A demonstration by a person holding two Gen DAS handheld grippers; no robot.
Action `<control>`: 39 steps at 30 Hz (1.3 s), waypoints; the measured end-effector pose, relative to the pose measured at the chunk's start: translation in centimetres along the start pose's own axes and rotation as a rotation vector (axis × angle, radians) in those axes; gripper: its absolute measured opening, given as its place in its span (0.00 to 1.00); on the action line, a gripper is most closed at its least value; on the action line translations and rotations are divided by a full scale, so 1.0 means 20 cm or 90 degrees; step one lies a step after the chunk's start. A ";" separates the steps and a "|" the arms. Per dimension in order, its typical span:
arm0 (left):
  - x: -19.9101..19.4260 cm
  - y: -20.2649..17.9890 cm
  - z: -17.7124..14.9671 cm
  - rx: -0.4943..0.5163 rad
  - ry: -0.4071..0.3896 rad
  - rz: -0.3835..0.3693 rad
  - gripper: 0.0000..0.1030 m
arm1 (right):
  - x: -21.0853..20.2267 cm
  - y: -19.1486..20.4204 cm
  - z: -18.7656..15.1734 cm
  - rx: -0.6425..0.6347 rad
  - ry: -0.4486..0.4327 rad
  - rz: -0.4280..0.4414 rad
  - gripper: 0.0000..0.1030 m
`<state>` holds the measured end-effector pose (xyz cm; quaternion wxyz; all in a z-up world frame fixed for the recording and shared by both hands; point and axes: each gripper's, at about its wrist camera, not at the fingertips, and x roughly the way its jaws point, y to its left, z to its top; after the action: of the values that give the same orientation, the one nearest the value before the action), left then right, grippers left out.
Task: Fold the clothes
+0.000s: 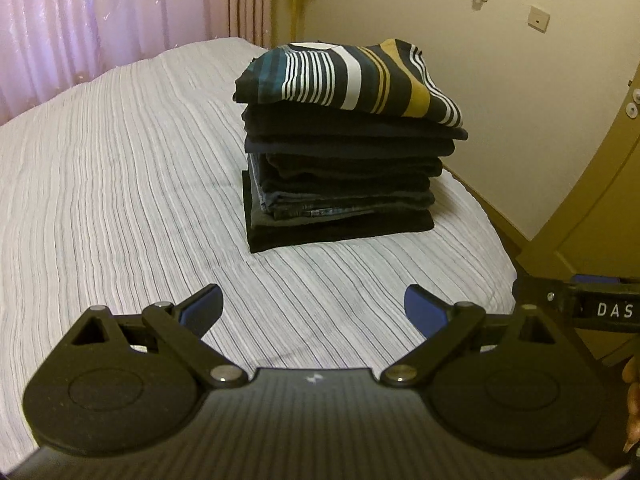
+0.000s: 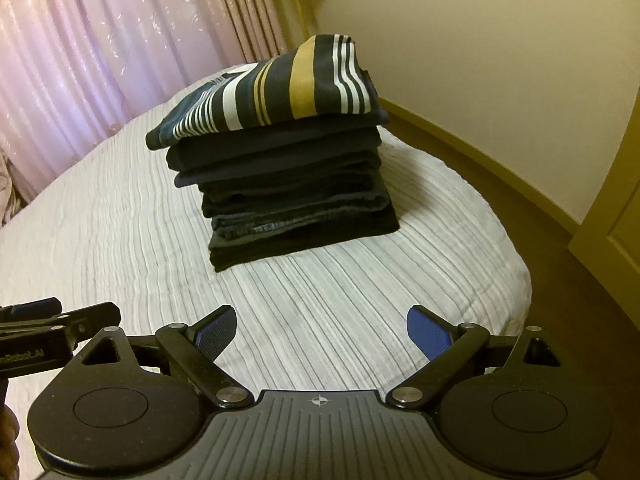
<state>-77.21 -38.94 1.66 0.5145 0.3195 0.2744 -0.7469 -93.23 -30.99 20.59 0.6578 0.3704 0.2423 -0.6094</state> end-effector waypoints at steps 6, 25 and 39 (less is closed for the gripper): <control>0.02 0.01 -0.02 -0.016 0.005 0.015 0.93 | 0.03 0.01 -0.01 -0.009 0.013 0.006 0.92; 0.06 -0.03 -0.04 -0.003 0.015 0.033 0.93 | 0.03 0.01 -0.01 -0.015 0.017 0.007 0.92; 0.07 -0.07 -0.02 0.011 0.010 0.030 0.94 | 0.01 0.02 0.00 -0.015 0.007 0.010 0.92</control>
<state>-78.83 -39.09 0.46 0.5269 0.3357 0.2645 -0.7346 -92.81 -31.17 20.59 0.6656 0.3678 0.2503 -0.5992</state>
